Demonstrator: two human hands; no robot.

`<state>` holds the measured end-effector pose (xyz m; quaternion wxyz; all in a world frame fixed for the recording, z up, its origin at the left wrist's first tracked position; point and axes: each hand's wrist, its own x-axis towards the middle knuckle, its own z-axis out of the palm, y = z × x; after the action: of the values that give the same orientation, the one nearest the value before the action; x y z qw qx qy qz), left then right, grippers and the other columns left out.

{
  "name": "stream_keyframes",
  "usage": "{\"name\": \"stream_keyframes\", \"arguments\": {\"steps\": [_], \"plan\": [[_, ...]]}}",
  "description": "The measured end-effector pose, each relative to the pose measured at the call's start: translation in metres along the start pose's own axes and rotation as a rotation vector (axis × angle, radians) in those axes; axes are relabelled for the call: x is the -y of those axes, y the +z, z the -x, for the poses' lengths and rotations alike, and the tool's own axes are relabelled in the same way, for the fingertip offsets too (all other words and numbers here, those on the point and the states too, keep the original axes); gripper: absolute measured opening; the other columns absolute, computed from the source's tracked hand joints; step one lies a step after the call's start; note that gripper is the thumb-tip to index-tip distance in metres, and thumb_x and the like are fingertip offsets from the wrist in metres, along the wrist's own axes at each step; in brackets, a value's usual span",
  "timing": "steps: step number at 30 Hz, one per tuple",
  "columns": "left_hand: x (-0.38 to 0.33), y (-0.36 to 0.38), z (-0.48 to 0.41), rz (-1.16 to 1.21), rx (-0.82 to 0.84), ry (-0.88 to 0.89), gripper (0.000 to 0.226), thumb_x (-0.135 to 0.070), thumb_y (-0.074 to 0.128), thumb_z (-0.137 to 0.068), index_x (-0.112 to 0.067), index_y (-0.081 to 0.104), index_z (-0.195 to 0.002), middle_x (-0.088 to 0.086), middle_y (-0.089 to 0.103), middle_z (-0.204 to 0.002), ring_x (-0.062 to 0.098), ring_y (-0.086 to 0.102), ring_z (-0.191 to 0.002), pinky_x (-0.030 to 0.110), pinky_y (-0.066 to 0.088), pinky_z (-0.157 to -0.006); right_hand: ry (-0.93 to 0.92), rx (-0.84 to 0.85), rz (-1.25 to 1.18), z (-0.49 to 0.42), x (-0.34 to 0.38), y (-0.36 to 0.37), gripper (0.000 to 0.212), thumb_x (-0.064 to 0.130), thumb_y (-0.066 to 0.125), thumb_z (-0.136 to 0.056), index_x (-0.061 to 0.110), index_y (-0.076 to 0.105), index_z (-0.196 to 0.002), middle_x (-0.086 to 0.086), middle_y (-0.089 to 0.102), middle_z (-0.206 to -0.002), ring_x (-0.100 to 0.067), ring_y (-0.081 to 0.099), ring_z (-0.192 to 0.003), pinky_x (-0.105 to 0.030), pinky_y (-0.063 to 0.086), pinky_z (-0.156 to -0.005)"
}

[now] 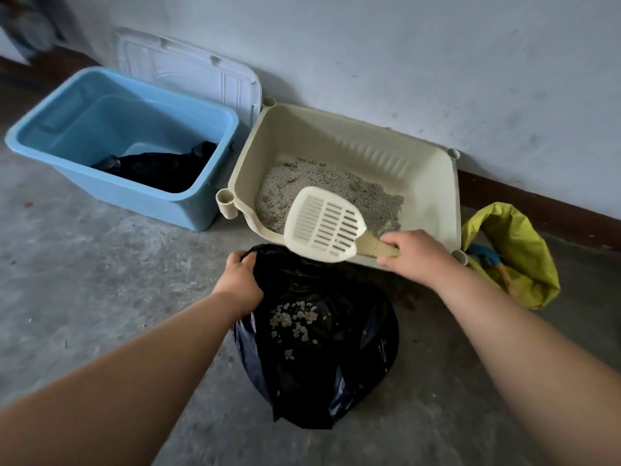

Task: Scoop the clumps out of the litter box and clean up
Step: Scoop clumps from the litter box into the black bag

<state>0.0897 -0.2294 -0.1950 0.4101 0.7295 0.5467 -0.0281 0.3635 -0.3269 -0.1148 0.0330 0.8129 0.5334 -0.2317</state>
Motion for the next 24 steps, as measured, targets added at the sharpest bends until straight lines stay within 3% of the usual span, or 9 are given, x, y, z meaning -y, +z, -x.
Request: {"name": "stream_keyframes", "arguments": {"steps": [3,7,11,13,15,17,20,22,24], "plan": [[0.0,-0.001,0.001,0.001,0.006,-0.001,0.067,-0.011,0.057,-0.084,-0.02,0.031,-0.145,0.007,0.018,-0.15,0.029,0.048,-0.124,0.028,0.039,-0.101,0.077,-0.068,0.142,-0.019,-0.009,-0.026,0.04,0.038,0.059,-0.089,0.027,0.048,-0.126,-0.002,0.06,-0.097,-0.022,0.059,-0.079,-0.029,0.045,-0.065],[0.0,-0.002,0.001,0.001,0.004,0.001,0.067,-0.011,0.057,-0.084,-0.02,0.032,-0.145,0.007,0.018,-0.15,0.029,0.047,-0.125,0.029,0.039,-0.101,0.219,0.006,0.441,-0.044,-0.015,-0.057,0.043,0.031,0.052,-0.091,0.036,0.047,-0.133,-0.006,0.057,-0.122,-0.029,0.056,-0.108,-0.033,0.042,-0.077],[-0.002,-0.002,0.001,0.002,0.007,-0.001,0.067,-0.013,0.057,-0.084,-0.02,0.031,-0.146,0.008,0.019,-0.15,0.029,0.046,-0.126,0.029,0.038,-0.103,0.326,0.224,0.581,-0.063,-0.004,-0.062,0.013,0.022,0.062,-0.084,0.013,0.061,-0.094,-0.003,0.058,-0.085,-0.026,0.059,-0.088,-0.033,0.049,-0.079],[-0.003,-0.001,0.002,-0.002,0.013,-0.003,0.067,-0.013,0.057,-0.085,-0.019,0.03,-0.146,0.007,0.018,-0.15,0.028,0.047,-0.126,0.028,0.038,-0.102,0.357,0.352,0.592,-0.076,-0.002,-0.06,0.019,0.018,0.066,-0.085,0.009,0.053,-0.074,-0.005,0.053,-0.073,-0.026,0.058,-0.084,-0.035,0.051,-0.087],[-0.005,-0.001,0.002,-0.012,0.016,-0.012,0.067,-0.012,0.056,-0.086,-0.019,0.029,-0.147,0.006,0.018,-0.151,0.027,0.047,-0.125,0.028,0.039,-0.1,0.38,0.436,0.635,-0.084,0.0,-0.061,0.009,0.014,0.063,-0.081,0.009,0.058,-0.084,-0.006,0.055,-0.081,-0.027,0.059,-0.09,-0.036,0.05,-0.091],[-0.006,-0.001,0.002,-0.013,0.015,-0.015,0.067,-0.012,0.057,-0.086,-0.019,0.029,-0.147,0.005,0.018,-0.15,0.027,0.048,-0.125,0.027,0.04,-0.099,0.433,0.446,0.657,-0.096,-0.007,-0.056,0.036,0.016,0.053,-0.078,0.01,0.056,-0.113,-0.007,0.057,-0.105,-0.03,0.057,-0.104,-0.039,0.046,-0.096],[-0.008,-0.001,0.001,-0.007,0.012,-0.009,0.067,-0.014,0.058,-0.086,-0.019,0.029,-0.147,0.005,0.019,-0.151,0.027,0.047,-0.126,0.027,0.038,-0.1,0.434,0.423,0.601,-0.109,-0.019,-0.037,0.057,0.022,0.047,-0.078,0.018,0.043,-0.135,-0.008,0.049,-0.131,-0.032,0.05,-0.115,-0.039,0.042,-0.096],[-0.009,-0.001,0.001,-0.007,0.012,-0.008,0.068,-0.015,0.058,-0.087,-0.019,0.029,-0.147,0.005,0.019,-0.151,0.026,0.046,-0.126,0.027,0.038,-0.101,0.343,0.415,0.592,-0.111,-0.025,-0.024,0.065,0.018,0.054,-0.078,0.016,0.04,-0.142,-0.009,0.05,-0.133,-0.03,0.055,-0.108,-0.036,0.046,-0.094],[-0.009,-0.001,0.0,-0.005,0.014,-0.011,0.068,-0.016,0.058,-0.087,-0.019,0.028,-0.148,0.005,0.018,-0.151,0.026,0.046,-0.127,0.027,0.038,-0.102,0.28,0.415,0.557,-0.115,-0.025,-0.012,0.043,0.012,0.057,-0.084,0.006,0.054,-0.127,-0.011,0.059,-0.119,-0.027,0.059,-0.094,-0.034,0.05,-0.089]]}}
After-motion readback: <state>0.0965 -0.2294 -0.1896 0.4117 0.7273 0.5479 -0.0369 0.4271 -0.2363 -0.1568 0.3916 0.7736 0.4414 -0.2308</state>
